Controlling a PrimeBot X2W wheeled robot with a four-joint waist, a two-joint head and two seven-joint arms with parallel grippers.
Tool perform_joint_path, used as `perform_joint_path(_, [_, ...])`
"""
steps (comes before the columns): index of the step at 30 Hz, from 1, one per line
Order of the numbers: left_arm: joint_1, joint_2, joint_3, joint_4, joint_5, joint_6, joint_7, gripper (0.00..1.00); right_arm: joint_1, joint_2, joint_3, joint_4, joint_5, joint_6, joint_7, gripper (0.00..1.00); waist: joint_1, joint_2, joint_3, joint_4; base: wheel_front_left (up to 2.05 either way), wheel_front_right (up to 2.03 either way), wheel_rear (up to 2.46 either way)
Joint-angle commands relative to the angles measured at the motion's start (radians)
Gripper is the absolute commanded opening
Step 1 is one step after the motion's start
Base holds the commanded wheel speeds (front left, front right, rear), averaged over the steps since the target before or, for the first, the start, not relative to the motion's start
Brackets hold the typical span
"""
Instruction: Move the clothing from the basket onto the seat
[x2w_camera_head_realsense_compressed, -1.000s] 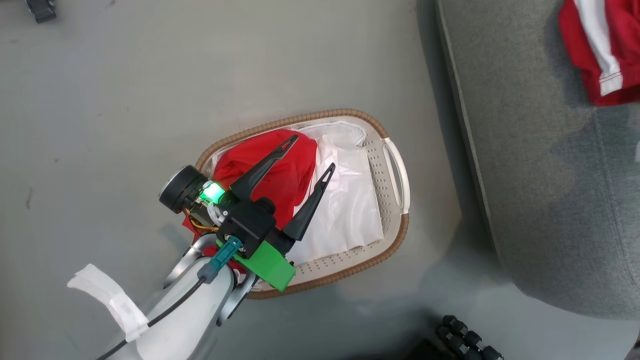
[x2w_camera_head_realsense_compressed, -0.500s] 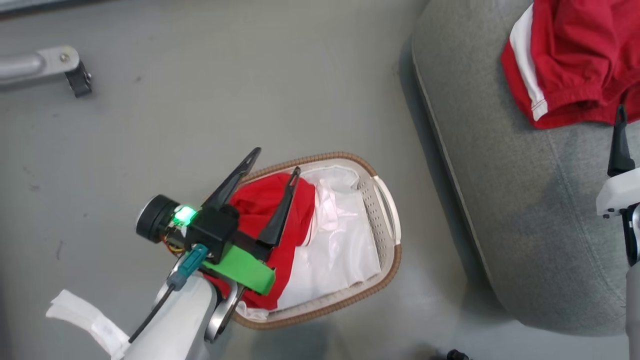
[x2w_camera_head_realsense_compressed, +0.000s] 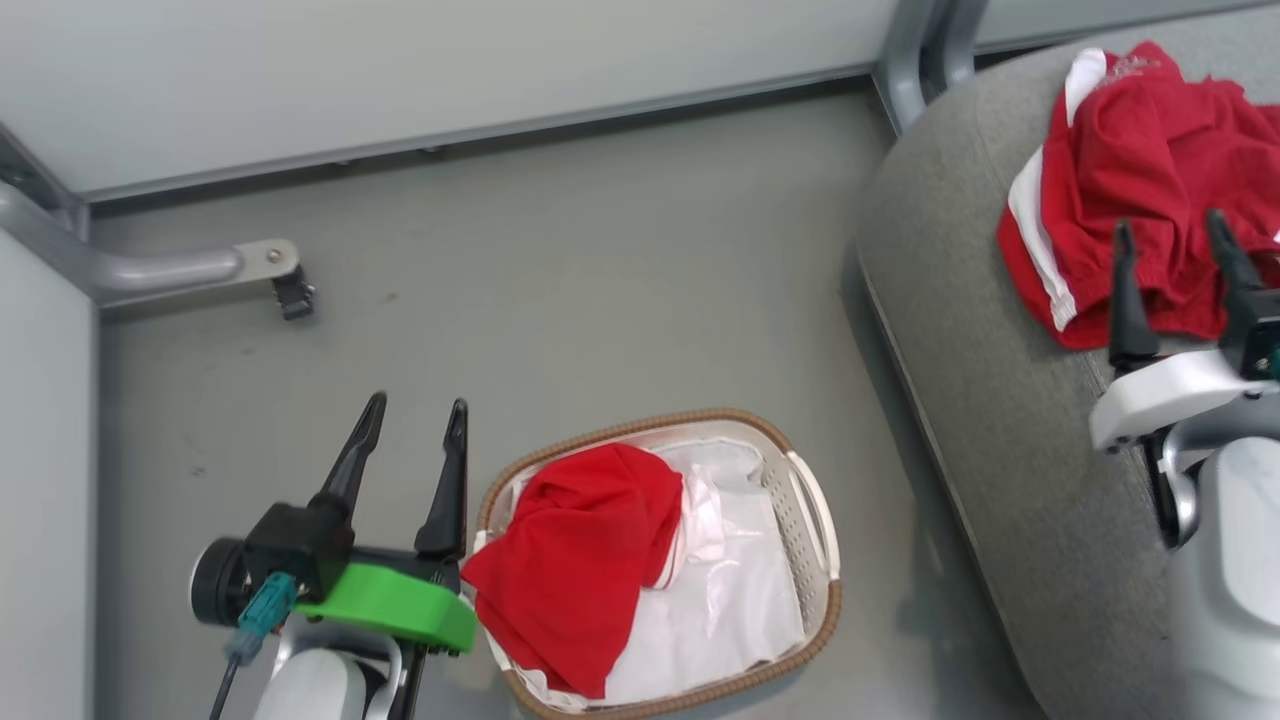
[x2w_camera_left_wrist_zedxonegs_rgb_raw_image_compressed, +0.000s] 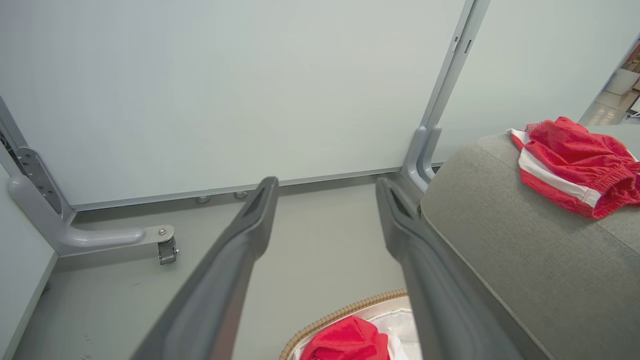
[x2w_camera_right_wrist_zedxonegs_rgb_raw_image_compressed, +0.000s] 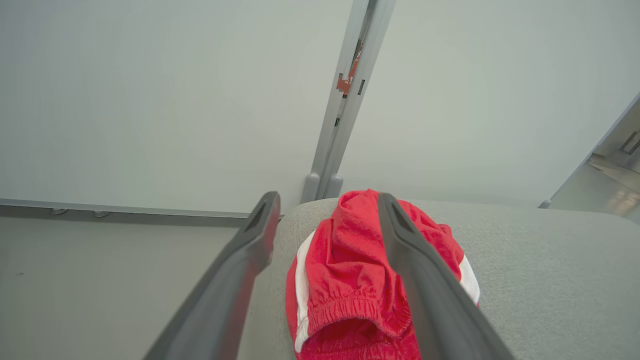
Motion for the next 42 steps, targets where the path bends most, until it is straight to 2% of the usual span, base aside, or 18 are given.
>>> perform_joint_path(1, [0.032, -0.007, 0.02, -0.002, 0.006, -0.006, 0.0, 1.0, 0.03, 0.01, 0.011, -0.011, 0.015, -0.001, -0.002, 1.0, 0.0001, 0.0111, -0.082, 0.074, 0.0, 0.0, 0.0])
perform_joint_path(8, [0.116, -0.043, 0.117, -0.002, 0.03, -0.018, 0.0, 1.0, 0.134, 0.067, 0.067, -0.07, 0.089, -0.001, -0.002, 1.0, 0.0001, 0.0111, -0.13, 0.127, 0.0, 0.0, 0.0])
perform_joint_path(13, [0.157, -0.059, 0.153, 0.0, 0.037, -0.024, 0.0, 1.0, 0.231, 0.07, 0.165, -0.083, 0.184, -0.001, -0.002, 1.0, 0.0001, 0.0111, -0.159, 0.153, 0.0, 0.0, 0.0])
perform_joint_path(19, [0.204, -0.067, 0.183, 0.011, 0.022, -0.03, 0.0, 1.0, 0.332, 0.071, 0.222, -0.098, 0.269, -0.001, -0.002, 1.0, 0.0001, 0.0111, -0.199, 0.157, 0.0, 0.0, 0.0])
perform_joint_path(27, [0.226, -0.07, 0.2, 0.003, 0.022, -0.032, 0.0, 1.0, 0.384, 0.071, 0.245, -0.112, 0.285, -0.001, -0.002, 1.0, 0.0001, 0.0111, -0.218, 0.147, 0.0, 0.0, 0.0])
perform_joint_path(42, [0.216, -0.07, 0.177, 0.011, 0.023, -0.033, 0.0, 1.0, 0.375, 0.071, 0.248, -0.121, 0.289, -0.001, -0.002, 1.0, 0.0001, 0.0111, -0.216, 0.142, 0.0, 0.0, 0.0])
